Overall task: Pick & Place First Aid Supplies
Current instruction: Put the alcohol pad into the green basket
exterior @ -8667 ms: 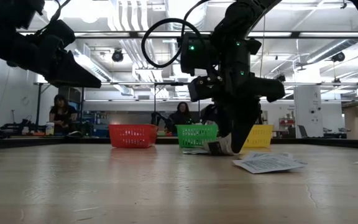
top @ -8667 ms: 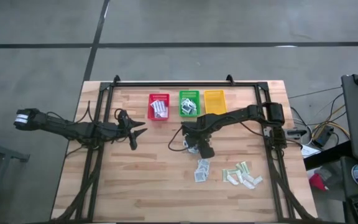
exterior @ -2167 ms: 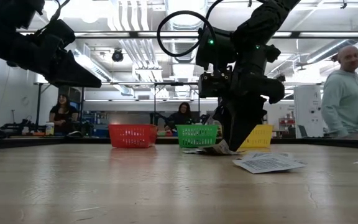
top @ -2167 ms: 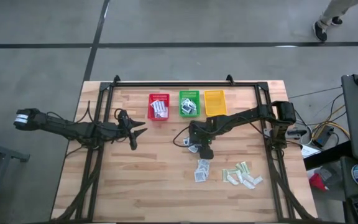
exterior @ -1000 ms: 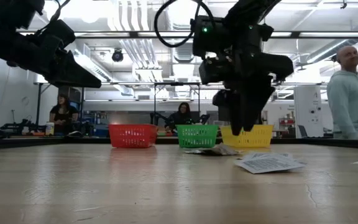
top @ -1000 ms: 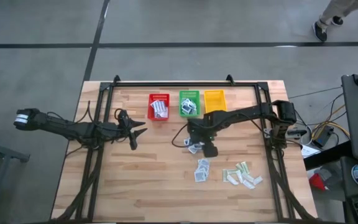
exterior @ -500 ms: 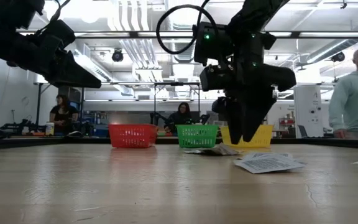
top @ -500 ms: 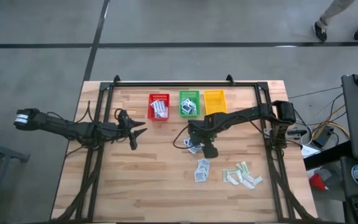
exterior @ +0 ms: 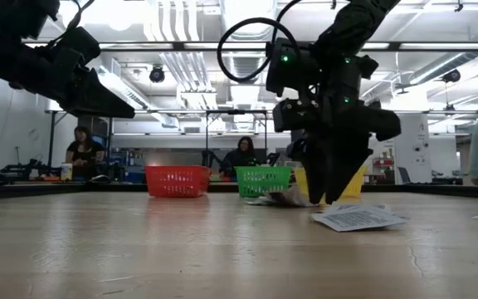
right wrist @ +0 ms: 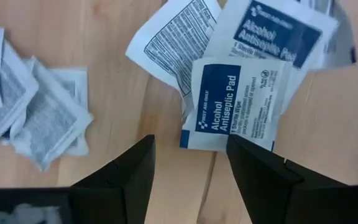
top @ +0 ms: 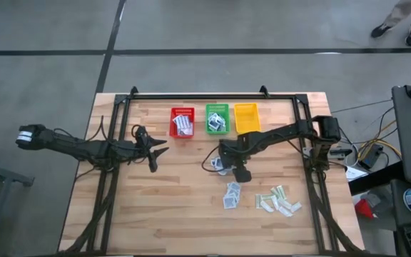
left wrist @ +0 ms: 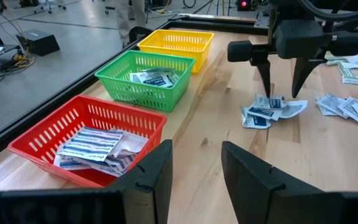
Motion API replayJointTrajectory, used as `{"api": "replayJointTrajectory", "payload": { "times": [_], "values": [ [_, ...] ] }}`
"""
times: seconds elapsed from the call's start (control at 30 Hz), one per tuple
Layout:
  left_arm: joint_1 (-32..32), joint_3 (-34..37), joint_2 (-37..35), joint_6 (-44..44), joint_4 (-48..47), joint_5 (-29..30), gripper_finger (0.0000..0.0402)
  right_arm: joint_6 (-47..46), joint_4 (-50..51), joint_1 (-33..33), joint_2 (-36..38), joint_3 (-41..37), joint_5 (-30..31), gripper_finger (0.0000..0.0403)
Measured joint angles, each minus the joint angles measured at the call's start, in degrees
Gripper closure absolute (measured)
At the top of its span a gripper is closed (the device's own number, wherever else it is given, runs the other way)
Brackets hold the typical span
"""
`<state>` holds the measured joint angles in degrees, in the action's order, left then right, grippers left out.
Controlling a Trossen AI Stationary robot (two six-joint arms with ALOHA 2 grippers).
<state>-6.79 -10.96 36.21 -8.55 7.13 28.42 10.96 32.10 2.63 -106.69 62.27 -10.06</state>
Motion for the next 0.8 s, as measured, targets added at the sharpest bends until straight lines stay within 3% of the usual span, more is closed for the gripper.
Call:
{"api": "replayJointTrajectory", "payload": {
  "times": [0.33, 0.8],
  "values": [
    [0.01, 0.0, 0.0, -0.01, 0.05, 0.01, 0.0268, 1.27, -1.41, 0.0, -0.29, 0.72, 5.6, 0.0207],
    [0.01, 0.0, 0.01, -0.01, 0.16, 0.2, 0.0268, 0.58, -1.53, -0.07, -0.23, 0.23, 7.91, 0.0295]
  ]
}}
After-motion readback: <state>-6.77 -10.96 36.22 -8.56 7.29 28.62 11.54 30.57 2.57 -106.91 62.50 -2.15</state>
